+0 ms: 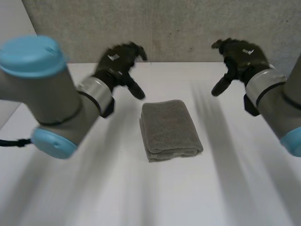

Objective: Fold the towel.

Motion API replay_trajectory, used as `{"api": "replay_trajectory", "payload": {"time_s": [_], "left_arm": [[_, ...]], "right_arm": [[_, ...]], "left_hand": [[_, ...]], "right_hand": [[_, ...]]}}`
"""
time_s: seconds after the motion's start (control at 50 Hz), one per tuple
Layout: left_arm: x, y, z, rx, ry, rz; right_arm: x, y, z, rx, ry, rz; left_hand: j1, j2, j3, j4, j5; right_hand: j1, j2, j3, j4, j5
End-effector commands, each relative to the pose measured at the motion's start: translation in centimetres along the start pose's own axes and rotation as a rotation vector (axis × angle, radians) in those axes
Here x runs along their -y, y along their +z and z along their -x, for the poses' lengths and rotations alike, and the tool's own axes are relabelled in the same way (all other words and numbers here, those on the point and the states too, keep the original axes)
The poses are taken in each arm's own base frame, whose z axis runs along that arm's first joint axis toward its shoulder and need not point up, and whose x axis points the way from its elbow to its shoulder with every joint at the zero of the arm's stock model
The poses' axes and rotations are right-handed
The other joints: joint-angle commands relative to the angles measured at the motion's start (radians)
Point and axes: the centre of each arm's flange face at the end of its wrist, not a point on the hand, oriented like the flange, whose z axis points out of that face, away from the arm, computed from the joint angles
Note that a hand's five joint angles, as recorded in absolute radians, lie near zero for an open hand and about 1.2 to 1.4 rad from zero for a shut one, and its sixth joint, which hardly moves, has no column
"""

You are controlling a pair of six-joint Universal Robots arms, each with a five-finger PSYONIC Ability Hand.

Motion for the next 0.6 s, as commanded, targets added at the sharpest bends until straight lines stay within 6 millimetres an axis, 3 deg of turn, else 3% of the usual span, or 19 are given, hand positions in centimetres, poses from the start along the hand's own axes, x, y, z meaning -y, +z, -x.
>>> {"api": "replay_trajectory", "payload": {"time_s": [0.02, 0.1, 0.28, 0.6], "left_arm": [[3.3, -1.3, 3.1, 0.123, 0.0, -0.008], [3.2, -2.0, 4.3, 0.164, -0.005, 0.045], [3.2, -2.5, 4.5, 0.176, 0.014, 0.1], [5.8, -3.6, 4.9, 0.231, 0.037, 0.058]], "right_arm": [[2.2, -1.3, -0.4, -0.043, -0.027, 0.007], [2.9, -1.7, -1.2, -0.127, -0.094, 0.014], [3.2, -1.7, -1.1, -0.138, -0.133, 0.014], [3.3, -1.7, -1.1, -0.141, -0.125, 0.012]], "left_hand": [[-0.067, -0.067, -0.069, -0.074, -0.04], [-0.067, -0.067, -0.069, -0.074, -0.04], [-0.069, -0.07, -0.072, -0.077, -0.043], [-0.069, -0.07, -0.072, -0.077, -0.043]], "right_hand": [[-0.053, -0.075, -0.066, -0.086, -0.067], [-0.053, -0.075, -0.066, -0.086, -0.067], [-0.053, -0.075, -0.066, -0.086, -0.067], [-0.053, -0.075, -0.066, -0.086, -0.067]]}}
